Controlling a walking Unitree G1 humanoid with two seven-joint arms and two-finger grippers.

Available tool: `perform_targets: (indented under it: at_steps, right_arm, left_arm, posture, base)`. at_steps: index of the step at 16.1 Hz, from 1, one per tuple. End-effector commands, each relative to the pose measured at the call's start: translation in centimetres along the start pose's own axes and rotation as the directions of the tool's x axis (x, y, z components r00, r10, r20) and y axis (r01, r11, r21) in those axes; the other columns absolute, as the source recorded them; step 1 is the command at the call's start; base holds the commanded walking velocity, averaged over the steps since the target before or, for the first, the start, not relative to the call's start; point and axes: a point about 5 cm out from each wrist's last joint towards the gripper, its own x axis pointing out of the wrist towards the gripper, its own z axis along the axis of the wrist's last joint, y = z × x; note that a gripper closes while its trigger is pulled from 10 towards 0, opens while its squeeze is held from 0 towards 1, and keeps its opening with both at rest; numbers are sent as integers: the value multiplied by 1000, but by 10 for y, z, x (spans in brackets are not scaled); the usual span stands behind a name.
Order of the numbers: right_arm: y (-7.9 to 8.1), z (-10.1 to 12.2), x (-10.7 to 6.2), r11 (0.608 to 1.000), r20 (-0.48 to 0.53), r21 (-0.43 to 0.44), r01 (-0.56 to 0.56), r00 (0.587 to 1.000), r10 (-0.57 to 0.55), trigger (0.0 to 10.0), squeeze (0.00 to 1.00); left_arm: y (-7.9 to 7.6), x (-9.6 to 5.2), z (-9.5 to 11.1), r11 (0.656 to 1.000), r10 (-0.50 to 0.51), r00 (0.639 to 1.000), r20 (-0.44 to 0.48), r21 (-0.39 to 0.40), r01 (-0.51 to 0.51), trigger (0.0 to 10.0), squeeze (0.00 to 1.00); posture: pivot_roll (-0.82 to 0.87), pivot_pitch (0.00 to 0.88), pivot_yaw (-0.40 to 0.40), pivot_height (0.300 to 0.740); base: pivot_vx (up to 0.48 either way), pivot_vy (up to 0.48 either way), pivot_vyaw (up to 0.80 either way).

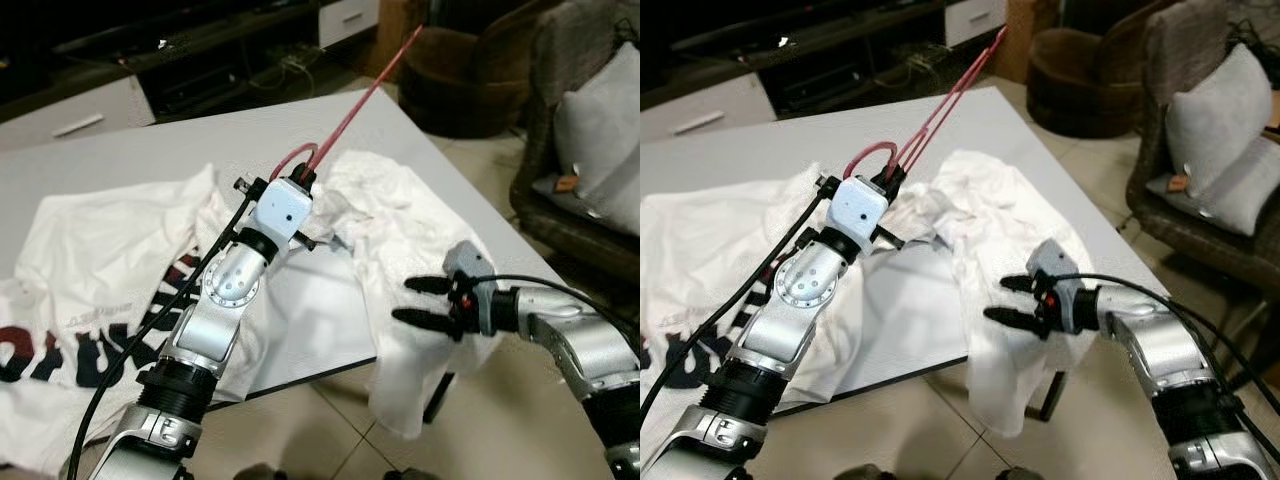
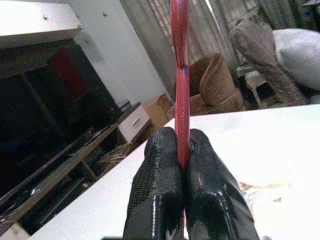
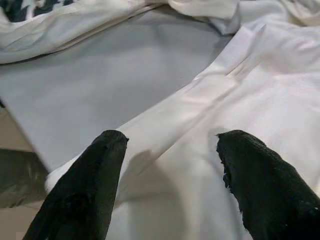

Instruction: Hang hanger

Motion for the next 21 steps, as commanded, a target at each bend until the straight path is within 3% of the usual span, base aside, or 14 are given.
perform_targets:
  at_steps: [1, 4, 6, 8, 15, 21]
  right_arm:
    - [-4, 5, 0, 1000, 14, -13, 22, 1000, -21, 10000, 0]
    - [-7, 4, 4, 999, 6, -16, 40, 999, -40, 10000, 0]
    - [-12, -5, 8, 993, -70, -69, 95, 993, -99, 10000, 0]
    - [-15, -5, 12, 987, -81, -100, 129, 987, -137, 10000, 0]
    - [-34, 27, 40, 915, 10, -242, 322, 944, -330, 10000, 0]
    - [-43, 37, 51, 867, 57, -267, 422, 905, -422, 10000, 0]
  left_arm:
    - [2, 0, 0, 1000, -3, 1000, -2, 16, 3, 10000, 0]
    - [3, -1, 0, 1000, -1, 1000, -3, 17, 1, 10000, 0]
    - [2, -1, 0, 1000, 0, 1000, -3, 17, 0, 10000, 0]
    - [2, -1, 0, 1000, 0, 1000, -1, 16, 0, 10000, 0]
    - [4, 0, 3, 1000, 9, 1000, 7, 16, -9, 10000, 0]
    - [6, -1, 2, 1000, 18, 1000, 3, 18, -18, 10000, 0]
  posture:
    - [-59, 0, 77, 736]
    - [-59, 0, 77, 736]
    - [-59, 0, 77, 736]
    - [-59, 0, 77, 736]
    - [-48, 0, 71, 736]
    - [-40, 0, 67, 736]
  base:
    - [0, 0, 0]
    - [0, 0, 0]
    - [0, 0, 0]
    - [0, 0, 0]
    - [0, 0, 0]
    - [0, 0, 0]
